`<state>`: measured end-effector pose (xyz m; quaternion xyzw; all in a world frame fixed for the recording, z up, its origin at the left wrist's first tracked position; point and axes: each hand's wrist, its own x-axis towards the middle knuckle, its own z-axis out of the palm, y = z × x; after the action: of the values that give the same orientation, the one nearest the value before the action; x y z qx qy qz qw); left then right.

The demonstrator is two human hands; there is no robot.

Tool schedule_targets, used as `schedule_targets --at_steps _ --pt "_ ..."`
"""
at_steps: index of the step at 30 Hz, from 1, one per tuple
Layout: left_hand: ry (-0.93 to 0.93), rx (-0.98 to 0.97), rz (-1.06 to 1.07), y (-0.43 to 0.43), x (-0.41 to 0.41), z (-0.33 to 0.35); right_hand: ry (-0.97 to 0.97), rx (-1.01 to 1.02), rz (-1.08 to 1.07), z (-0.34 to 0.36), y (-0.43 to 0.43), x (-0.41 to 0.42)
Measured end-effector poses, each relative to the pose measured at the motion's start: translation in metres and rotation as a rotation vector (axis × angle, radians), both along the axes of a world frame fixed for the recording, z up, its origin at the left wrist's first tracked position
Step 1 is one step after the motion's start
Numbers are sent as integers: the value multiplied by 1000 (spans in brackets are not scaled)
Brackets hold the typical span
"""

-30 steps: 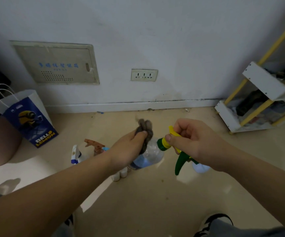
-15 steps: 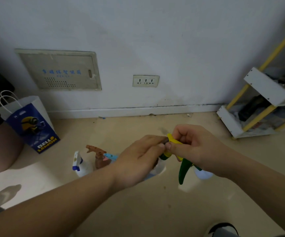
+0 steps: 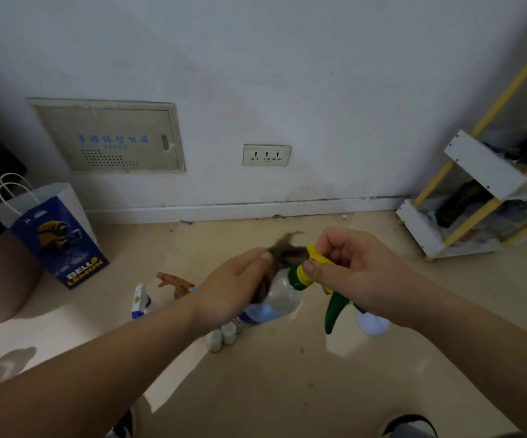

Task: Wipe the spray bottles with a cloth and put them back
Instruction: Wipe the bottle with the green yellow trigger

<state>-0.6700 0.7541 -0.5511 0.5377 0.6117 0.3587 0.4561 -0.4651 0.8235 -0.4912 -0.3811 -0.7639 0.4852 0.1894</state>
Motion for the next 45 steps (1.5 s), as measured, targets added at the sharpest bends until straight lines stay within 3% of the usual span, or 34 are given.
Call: schedule_targets --at_steps 3,10,12,16,18,22,28,31,35,40,43,45 --pt "-85 -271 199 2 -2 -3 -2 33 38 6 -2 4" --pt "-223 -467 371 5 -7 -6 5 175 128 17 -17 16" --pt "-190 -408 364 4 -1 -8 -3 189 153 19 -19 18" --pt "-7 35 166 -2 17 8 -25 204 156 18 -23 17" --pt "36 148 10 -5 26 21 -46 194 154 15 -24 13" --pt "24 45 -235 1 17 27 -78 142 174 8 -24 7" --pt "110 -367 -133 6 -5 6 -85 119 225 6 -22 1" --pt "-51 -303 -179 7 8 20 -77 93 246 9 -21 2" --pt "-48 -151 -236 11 10 31 -46 62 235 10 -20 2" --pt "-105 -505 102 1 -14 -1 45 -44 93 10 -8 8" --pt "-318 -666 300 -2 -14 -4 79 -135 -26 7 3 14" --pt "-477 -642 371 -5 -11 0 97 -198 -131 4 7 16"
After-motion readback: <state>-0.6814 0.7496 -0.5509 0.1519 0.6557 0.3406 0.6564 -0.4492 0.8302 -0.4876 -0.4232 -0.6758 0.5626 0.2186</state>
